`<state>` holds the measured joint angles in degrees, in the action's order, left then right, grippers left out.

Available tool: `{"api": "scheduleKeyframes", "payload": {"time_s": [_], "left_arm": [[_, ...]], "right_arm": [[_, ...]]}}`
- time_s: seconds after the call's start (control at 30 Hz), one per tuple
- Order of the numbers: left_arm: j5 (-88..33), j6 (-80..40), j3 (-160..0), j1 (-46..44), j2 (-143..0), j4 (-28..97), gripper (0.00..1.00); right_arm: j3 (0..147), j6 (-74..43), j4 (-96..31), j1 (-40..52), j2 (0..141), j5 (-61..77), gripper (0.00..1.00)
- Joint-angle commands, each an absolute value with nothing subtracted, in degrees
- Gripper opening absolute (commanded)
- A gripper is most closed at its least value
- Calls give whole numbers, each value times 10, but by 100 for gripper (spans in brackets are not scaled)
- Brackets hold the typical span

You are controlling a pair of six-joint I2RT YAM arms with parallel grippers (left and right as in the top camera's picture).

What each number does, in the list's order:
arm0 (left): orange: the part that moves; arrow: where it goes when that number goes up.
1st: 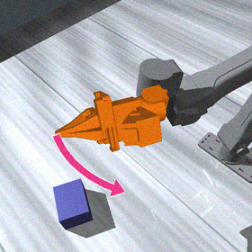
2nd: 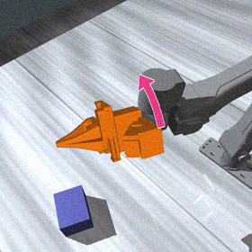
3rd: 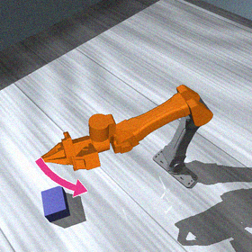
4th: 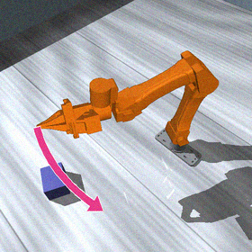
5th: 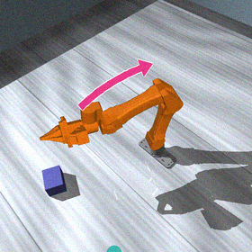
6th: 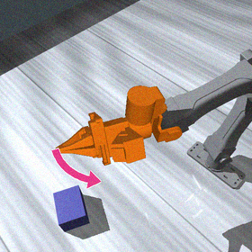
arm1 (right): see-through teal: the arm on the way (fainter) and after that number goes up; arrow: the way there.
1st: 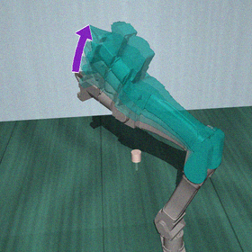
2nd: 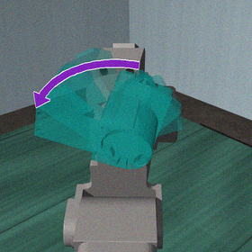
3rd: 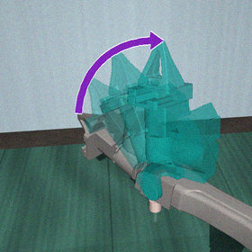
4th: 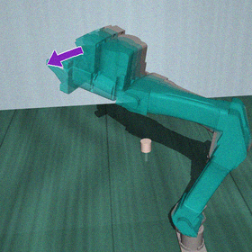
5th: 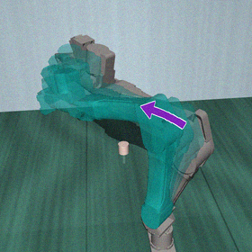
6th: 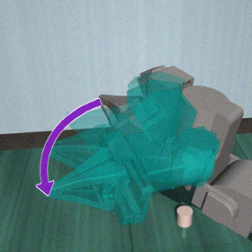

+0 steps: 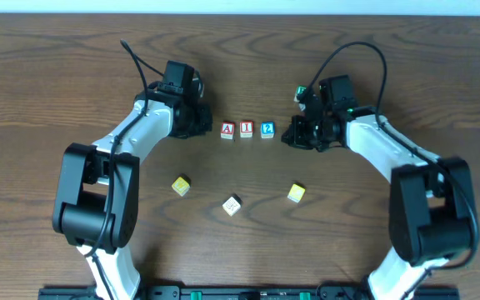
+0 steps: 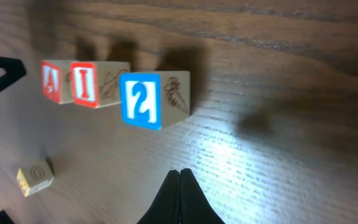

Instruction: Spell out Ai2

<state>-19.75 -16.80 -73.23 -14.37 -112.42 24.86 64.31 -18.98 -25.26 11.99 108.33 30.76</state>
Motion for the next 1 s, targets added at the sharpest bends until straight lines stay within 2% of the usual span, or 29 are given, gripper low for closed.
{"api": "scheduleKeyframes", "payload": {"time_s": [0.0,0.27,0.97], "left_arm": [[-209,-188,-729,-144,-1147,240,6],[-231,-207,-729,-144,-1172,218,6],[-298,-224,-729,-148,-1204,186,6]], "right_arm": [[643,-213,-235,117,1093,324,2],[643,-242,-180,116,1098,324,2],[643,-280,-149,116,1140,340,1]]}}
